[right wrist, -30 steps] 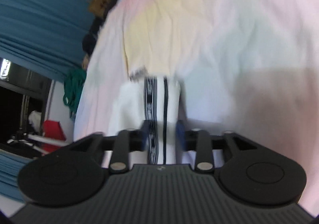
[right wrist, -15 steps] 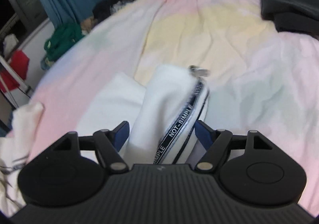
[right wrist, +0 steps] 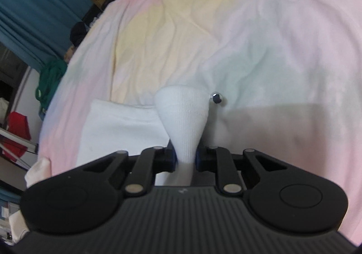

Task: Fold clothes

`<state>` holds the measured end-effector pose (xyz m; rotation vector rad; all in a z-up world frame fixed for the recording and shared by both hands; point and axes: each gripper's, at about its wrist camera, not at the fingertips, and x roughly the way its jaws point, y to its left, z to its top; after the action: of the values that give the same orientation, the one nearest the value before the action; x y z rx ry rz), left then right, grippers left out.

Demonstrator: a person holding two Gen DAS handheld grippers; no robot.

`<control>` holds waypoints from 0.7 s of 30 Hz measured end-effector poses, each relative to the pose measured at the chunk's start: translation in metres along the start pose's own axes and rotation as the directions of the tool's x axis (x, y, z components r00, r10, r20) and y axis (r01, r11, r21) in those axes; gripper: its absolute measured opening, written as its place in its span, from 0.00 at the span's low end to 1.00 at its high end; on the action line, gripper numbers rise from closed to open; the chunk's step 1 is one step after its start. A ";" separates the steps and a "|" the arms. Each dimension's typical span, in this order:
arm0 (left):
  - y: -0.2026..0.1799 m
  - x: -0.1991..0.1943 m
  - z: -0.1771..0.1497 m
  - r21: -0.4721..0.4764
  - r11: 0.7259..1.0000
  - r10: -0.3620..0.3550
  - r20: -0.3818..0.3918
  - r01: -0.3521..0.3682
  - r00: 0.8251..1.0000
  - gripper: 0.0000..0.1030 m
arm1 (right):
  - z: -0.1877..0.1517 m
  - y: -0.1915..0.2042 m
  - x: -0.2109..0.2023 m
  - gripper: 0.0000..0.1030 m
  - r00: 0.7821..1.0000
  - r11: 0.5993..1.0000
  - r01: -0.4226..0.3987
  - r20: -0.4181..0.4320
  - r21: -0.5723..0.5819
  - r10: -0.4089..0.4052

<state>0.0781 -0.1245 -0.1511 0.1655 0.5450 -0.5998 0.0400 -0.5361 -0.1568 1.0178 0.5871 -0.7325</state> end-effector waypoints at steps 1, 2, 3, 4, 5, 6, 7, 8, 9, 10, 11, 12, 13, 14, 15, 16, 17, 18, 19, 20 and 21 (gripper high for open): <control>0.000 -0.001 0.000 0.002 1.000 -0.001 -0.004 0.001 1.000 0.27 | -0.001 0.000 -0.001 0.16 1.000 1.000 -0.011 0.003 0.004 0.011; 0.002 -0.002 0.001 -0.003 1.000 -0.004 -0.011 0.004 1.000 0.29 | -0.001 0.000 -0.001 0.15 1.000 1.000 -0.023 0.005 0.011 0.023; 0.004 -0.005 0.001 -0.017 1.000 -0.008 -0.018 0.008 1.000 0.35 | 0.000 -0.001 -0.001 0.14 0.999 0.999 -0.036 0.007 0.019 0.036; 0.007 -0.011 0.002 -0.043 0.999 -0.012 -0.016 0.011 1.000 0.42 | 0.000 -0.001 -0.002 0.13 0.999 0.998 -0.048 0.009 0.027 0.048; 0.010 -0.017 0.004 -0.068 0.998 -0.015 -0.014 0.014 1.000 0.47 | 0.000 -0.002 -0.002 0.11 0.998 0.998 -0.060 0.011 0.035 0.060; 0.013 -0.024 0.005 -0.095 0.995 -0.018 -0.012 0.017 1.000 0.56 | 0.000 -0.002 -0.003 0.10 0.997 0.997 -0.071 0.015 0.040 0.071; 0.019 -0.034 0.007 -0.138 0.990 -0.004 -0.001 0.004 1.000 0.63 | 0.001 -0.003 -0.005 0.09 0.996 0.996 -0.082 0.020 0.042 0.081; 0.025 -0.045 0.009 -0.181 0.984 0.010 0.009 -0.008 1.000 0.68 | 0.002 -0.003 -0.007 0.08 0.995 0.994 -0.097 0.027 0.046 0.096; 0.032 -0.055 0.010 -0.224 0.974 0.025 0.018 -0.020 1.000 0.79 | 0.003 -0.003 -0.010 0.08 0.993 0.992 -0.114 0.038 0.052 0.112; 0.041 -0.064 0.011 -0.277 0.960 0.045 0.026 -0.036 0.999 0.83 | 0.004 -0.003 -0.013 0.08 0.991 0.990 -0.131 0.049 0.057 0.128; 0.051 -0.073 0.011 -0.331 0.942 0.066 0.031 -0.052 0.997 0.83 | 0.005 -0.002 -0.016 0.07 0.987 0.987 -0.150 0.066 0.060 0.146; 0.068 -0.079 0.007 -0.427 0.902 0.079 0.019 -0.064 0.997 0.83 | 0.006 -0.002 -0.021 0.07 0.981 0.983 -0.172 0.098 0.060 0.165; 0.084 -0.086 0.003 -0.519 0.851 0.092 0.005 -0.076 0.996 0.84 | 0.007 -0.002 -0.026 0.07 0.974 0.979 -0.193 0.130 0.060 0.184; 0.100 -0.092 -0.002 -0.606 0.791 0.102 -0.009 -0.087 0.995 0.84 | 0.008 -0.001 -0.032 0.07 0.965 0.975 -0.215 0.164 0.056 0.203; 0.119 -0.097 -0.013 -0.709 0.700 0.103 -0.018 -0.086 0.994 0.85 | 0.009 0.000 -0.038 0.07 0.955 0.972 -0.233 0.199 0.041 0.220; 0.138 -0.102 -0.024 -0.798 0.597 0.104 -0.027 -0.084 0.994 0.85 | 0.010 0.002 -0.042 0.07 0.948 0.971 -0.236 0.224 0.024 0.225; 0.155 -0.106 -0.036 -0.861 0.501 0.112 -0.033 -0.086 0.993 0.85 | 0.011 0.003 -0.043 0.07 0.946 0.974 -0.227 0.239 0.008 0.219; 0.164 -0.109 -0.047 -0.905 0.419 0.122 -0.029 -0.077 0.992 0.85 | 0.013 0.005 -0.045 0.07 0.943 0.976 -0.218 0.254 -0.008 0.213; 0.173 -0.112 -0.058 -0.941 0.332 0.132 -0.025 -0.068 0.991 0.85 | 0.014 0.005 -0.045 0.07 0.943 0.978 -0.208 0.262 -0.016 0.205; 0.181 -0.114 -0.069 -0.968 0.243 0.142 -0.022 -0.057 0.990 0.85 | 0.015 0.004 -0.042 0.07 0.947 0.980 -0.200 0.254 -0.009 0.195; 0.190 -0.117 -0.081 -0.987 0.152 0.152 -0.021 -0.044 0.988 0.84 | 0.016 0.001 -0.039 0.07 0.951 0.981 -0.193 0.245 0.003 0.187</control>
<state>0.0716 0.1127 -0.1585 -1.1415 0.7493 0.0139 0.0182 -0.5399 -0.1210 0.9758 0.2625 -0.6828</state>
